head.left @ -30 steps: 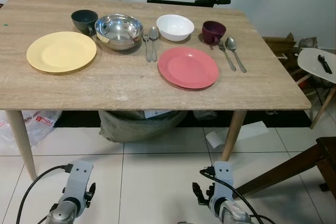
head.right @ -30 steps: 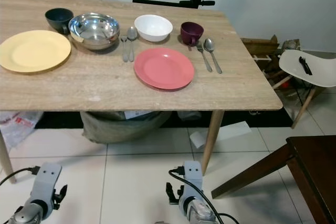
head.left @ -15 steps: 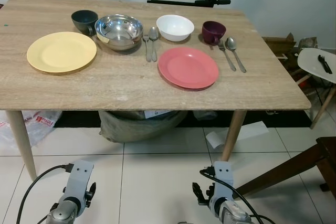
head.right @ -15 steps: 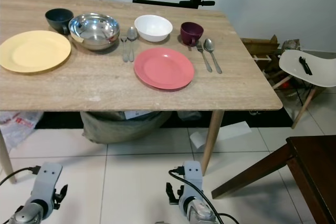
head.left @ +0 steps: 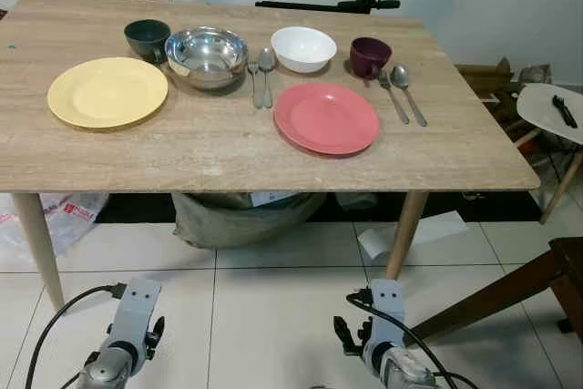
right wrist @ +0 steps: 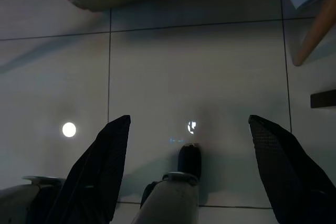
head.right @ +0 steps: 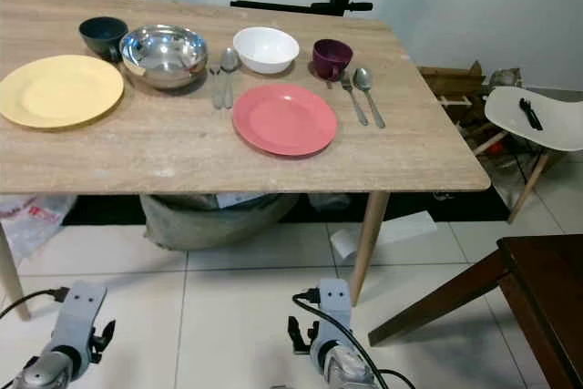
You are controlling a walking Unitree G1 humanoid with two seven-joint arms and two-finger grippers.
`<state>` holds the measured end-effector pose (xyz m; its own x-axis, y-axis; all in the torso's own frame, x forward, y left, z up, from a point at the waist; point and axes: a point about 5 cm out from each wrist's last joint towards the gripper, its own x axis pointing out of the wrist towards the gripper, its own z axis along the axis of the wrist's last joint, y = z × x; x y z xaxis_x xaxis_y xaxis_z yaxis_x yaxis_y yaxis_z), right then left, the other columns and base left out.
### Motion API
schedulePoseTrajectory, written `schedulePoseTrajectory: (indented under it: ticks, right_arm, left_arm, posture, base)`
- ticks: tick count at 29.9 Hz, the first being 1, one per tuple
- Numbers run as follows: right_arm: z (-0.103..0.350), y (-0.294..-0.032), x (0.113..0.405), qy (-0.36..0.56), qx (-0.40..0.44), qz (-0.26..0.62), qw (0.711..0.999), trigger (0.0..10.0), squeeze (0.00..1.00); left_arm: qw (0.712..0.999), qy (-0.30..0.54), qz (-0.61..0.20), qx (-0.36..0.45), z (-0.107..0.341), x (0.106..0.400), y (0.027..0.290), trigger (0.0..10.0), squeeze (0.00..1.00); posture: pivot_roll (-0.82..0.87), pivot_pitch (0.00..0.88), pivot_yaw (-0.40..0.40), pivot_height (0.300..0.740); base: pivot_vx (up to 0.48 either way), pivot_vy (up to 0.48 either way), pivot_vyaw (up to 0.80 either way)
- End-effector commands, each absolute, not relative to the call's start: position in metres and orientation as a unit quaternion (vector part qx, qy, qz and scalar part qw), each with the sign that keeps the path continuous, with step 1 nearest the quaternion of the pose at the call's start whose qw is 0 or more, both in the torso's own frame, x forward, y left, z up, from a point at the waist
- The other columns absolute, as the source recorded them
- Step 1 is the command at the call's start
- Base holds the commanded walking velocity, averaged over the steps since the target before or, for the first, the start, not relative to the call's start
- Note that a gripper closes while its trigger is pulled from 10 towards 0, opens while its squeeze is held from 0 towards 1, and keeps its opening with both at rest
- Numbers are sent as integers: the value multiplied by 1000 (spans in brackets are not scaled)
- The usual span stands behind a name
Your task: Setting the table
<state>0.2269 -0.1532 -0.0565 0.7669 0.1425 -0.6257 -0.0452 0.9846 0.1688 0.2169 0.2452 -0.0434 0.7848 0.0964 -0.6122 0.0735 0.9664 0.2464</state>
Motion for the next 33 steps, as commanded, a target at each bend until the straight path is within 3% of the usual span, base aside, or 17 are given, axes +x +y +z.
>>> schedulePoseTrajectory:
  ticks: [1, 16, 24, 32, 33]
  right_arm:
    - [-60, -155, 223, 345, 75, 40, 935, 10000, 0]
    - [-58, -158, 224, 339, 65, 46, 937, 10000, 0]
    - [-11, -171, 260, 176, 16, 46, 983, 10000, 0]
    - [49, -178, 259, 45, 42, 13, 998, 10000, 0]
    - [56, -175, 255, 34, 53, 21, 998, 10000, 0]
  left_arm:
    - [929, 343, -7, 137, -47, 212, 245, 10000, 0]
    - [932, 336, 0, 135, -48, 211, 243, 10000, 0]
    - [970, 139, -65, 187, 19, 237, 232, 10000, 0]
    - [980, 74, -93, 161, 78, 227, 224, 10000, 0]
    - [981, 66, -92, 156, 85, 224, 223, 10000, 90]
  posture:
    - [-42, 5, 17, 740]
    - [-41, 0, -5, 740]
    - [-30, 15, -6, 740]
    - [-36, 23, -12, 740]
    - [-38, 24, -12, 740]
  base:
    - [0, 0, 0]
    - [0, 0, 0]
    - [0, 0, 0]
    - [0, 0, 0]
    - [0, 0, 0]
